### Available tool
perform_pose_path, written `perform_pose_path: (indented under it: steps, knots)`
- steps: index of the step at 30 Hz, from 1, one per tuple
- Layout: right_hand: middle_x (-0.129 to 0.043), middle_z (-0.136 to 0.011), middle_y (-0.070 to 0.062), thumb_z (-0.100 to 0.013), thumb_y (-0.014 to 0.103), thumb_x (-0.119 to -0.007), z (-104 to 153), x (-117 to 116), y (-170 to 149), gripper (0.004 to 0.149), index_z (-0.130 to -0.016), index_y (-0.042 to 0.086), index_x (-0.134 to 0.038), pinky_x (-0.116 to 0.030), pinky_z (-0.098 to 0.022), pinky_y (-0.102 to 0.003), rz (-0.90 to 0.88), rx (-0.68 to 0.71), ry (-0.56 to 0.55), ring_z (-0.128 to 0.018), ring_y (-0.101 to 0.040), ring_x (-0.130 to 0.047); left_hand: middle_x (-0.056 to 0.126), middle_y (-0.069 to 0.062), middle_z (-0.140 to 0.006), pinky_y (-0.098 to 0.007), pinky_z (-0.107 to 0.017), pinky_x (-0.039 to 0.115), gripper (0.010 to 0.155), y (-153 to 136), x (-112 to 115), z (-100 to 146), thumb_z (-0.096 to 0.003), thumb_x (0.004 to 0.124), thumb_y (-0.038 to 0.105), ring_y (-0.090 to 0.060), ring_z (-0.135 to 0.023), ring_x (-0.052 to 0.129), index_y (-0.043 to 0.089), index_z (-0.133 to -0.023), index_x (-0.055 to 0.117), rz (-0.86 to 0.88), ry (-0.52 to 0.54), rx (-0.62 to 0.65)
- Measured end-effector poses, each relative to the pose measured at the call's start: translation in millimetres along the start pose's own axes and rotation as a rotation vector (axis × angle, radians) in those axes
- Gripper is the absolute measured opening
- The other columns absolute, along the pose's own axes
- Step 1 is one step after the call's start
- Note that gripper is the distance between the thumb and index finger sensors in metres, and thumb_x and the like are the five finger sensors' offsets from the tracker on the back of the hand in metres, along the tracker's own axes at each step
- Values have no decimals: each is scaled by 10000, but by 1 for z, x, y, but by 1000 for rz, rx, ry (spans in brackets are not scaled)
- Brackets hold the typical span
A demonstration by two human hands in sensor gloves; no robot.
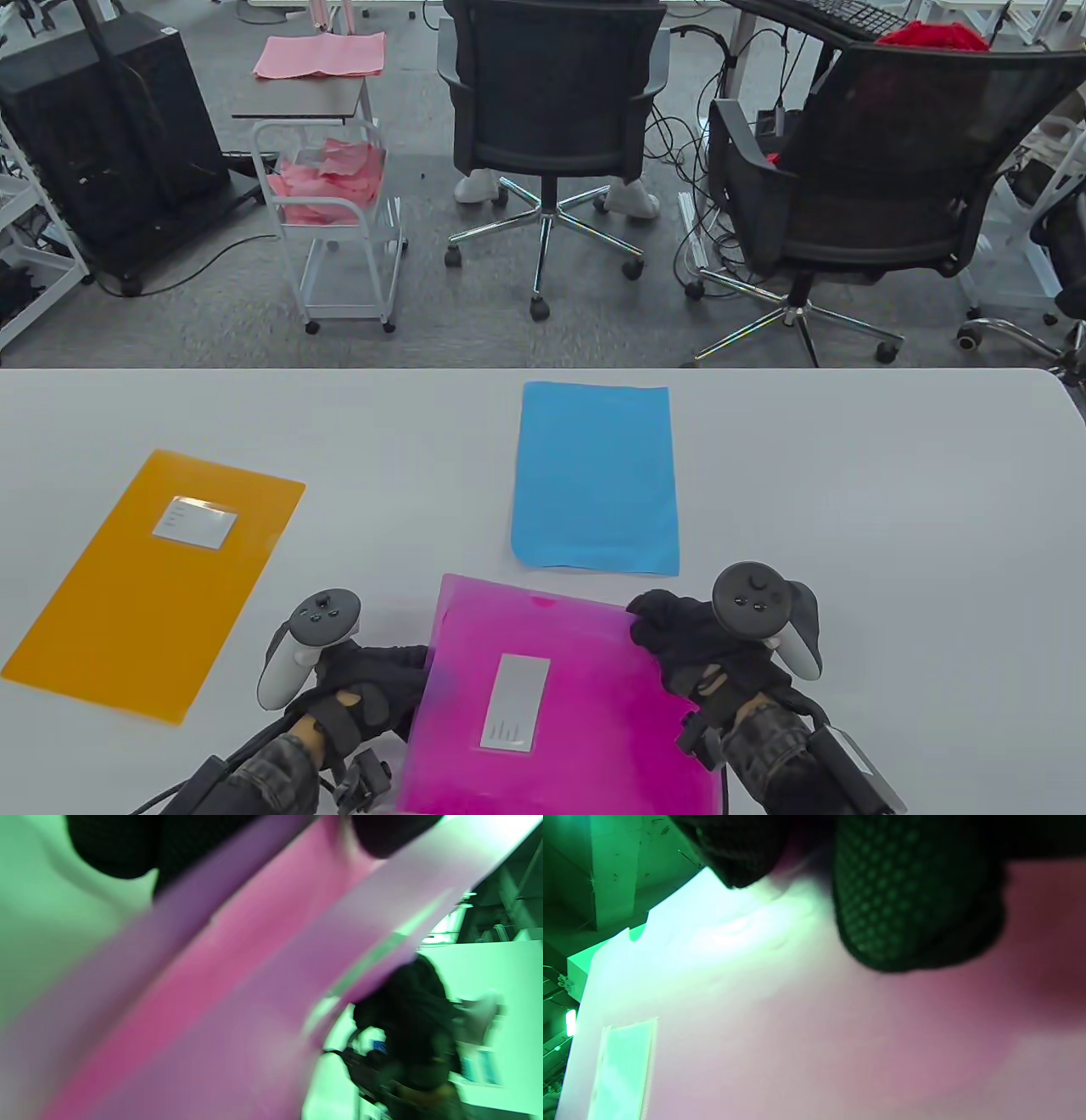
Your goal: Insert cardstock into L-shaped folders
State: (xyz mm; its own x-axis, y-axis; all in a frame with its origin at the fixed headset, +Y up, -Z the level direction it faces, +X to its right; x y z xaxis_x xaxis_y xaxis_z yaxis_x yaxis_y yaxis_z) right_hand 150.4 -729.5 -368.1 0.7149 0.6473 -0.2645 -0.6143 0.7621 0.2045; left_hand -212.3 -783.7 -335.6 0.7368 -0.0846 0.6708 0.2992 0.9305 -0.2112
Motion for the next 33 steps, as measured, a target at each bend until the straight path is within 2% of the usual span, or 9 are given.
perform_pose_path:
  steps: [3, 7, 10, 12, 19, 23, 25, 28, 33]
  knots:
    - [-863, -537, -174, -355, 367, -766, 0, -1, -3, 455, -760, 171, -695, -859, -34, -352, -3, -18, -1, -147, -225, -993, 867, -182, -850, -551, -482, 793, 797, -2, 2, 1, -484, 567, 678, -359, -594, 1058, 79, -1010, 562, 153, -25, 59]
    - [-836, -602, -194, -365, 342, -759, -1, -6, -1, 491, -812, 168, -652, -856, -42, -357, 41, -30, -1, -158, -230, -987, 814, -203, -903, -572, -503, 767, 908, 2, 8, 0, -461, 558, 762, -398, -648, 1022, 76, -1051, 474, 158, -90, 98]
    - [-802, -670, -203, -368, 337, -760, 0, -8, 1, 525, -845, 173, -617, -856, -53, -357, 78, -36, -4, -171, -228, -983, 815, -176, -905, -554, -496, 785, 684, 5, 10, -1, -547, 678, 488, -374, -646, 1033, 112, -1061, 428, 117, -99, 87]
    - [-750, -769, -218, -369, 348, -764, 0, -9, 2, 570, -879, 181, -573, -861, -70, -358, 86, -38, 3, -196, -231, -985, 887, -159, -833, -533, -451, 828, 567, 9, 5, 1, -528, 672, 316, -354, -564, 1083, 142, -1040, 499, 31, 14, 64]
    - [-497, -922, -306, -317, 536, -814, 12, 21, -25, 887, -944, 151, -317, -865, -69, -334, 202, -344, -193, -214, -211, -979, 957, -105, -736, -476, -405, 875, 467, 19, -24, 17, -504, 678, 291, -264, -470, 1115, 224, -966, 664, -55, 293, 106]
    - [-781, -770, -261, -311, 628, -815, 15, 17, -53, 1016, -923, 47, -249, -859, -17, -308, -119, -359, 23, -148, -192, -990, 963, -97, -719, -491, -407, 862, 443, 18, -41, 28, -492, 685, 298, -274, -465, 1103, 226, -929, 700, 57, 421, 168]
    - [-911, -581, -204, -339, 587, -832, 10, -1, -54, 948, -919, 29, -330, -849, 6, -317, -416, -264, 194, -104, -216, -980, 955, -99, -728, -502, -420, 848, 441, 16, -42, 26, -498, 685, 302, -288, -484, 1094, 205, -928, 695, 135, 381, 200]
    - [-973, -422, -148, -412, 422, -795, 2, -7, -37, 530, -836, 136, -657, -841, 30, -321, -631, -123, 331, -56, -233, -974, 921, -85, -779, -505, -467, 831, 471, 10, -42, 26, -524, 652, 330, -288, -556, 1079, 166, -965, 624, 194, 327, 194]
    - [-963, -392, -136, -415, 413, -765, 4, 24, -35, 477, -791, 127, -699, -849, 35, -281, -721, -66, 56, -42, -166, -971, 725, -207, -960, -605, -537, 722, 682, 10, -53, 34, -528, 650, 448, -449, -746, 945, 129, -1061, 371, 182, 506, 220]
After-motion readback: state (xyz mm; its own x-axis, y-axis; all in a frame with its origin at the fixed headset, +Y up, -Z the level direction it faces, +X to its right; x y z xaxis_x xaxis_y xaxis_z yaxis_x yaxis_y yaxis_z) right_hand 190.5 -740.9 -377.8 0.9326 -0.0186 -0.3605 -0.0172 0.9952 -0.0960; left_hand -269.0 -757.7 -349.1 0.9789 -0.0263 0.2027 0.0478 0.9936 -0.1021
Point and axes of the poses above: the tracker on the back of each hand, its own y axis roughly to the thumb side, its own z axis roughly from the fingertips to the wrist, x = y × z, the point moved 3 cm from there along -z, roughly from the wrist to the fingertips
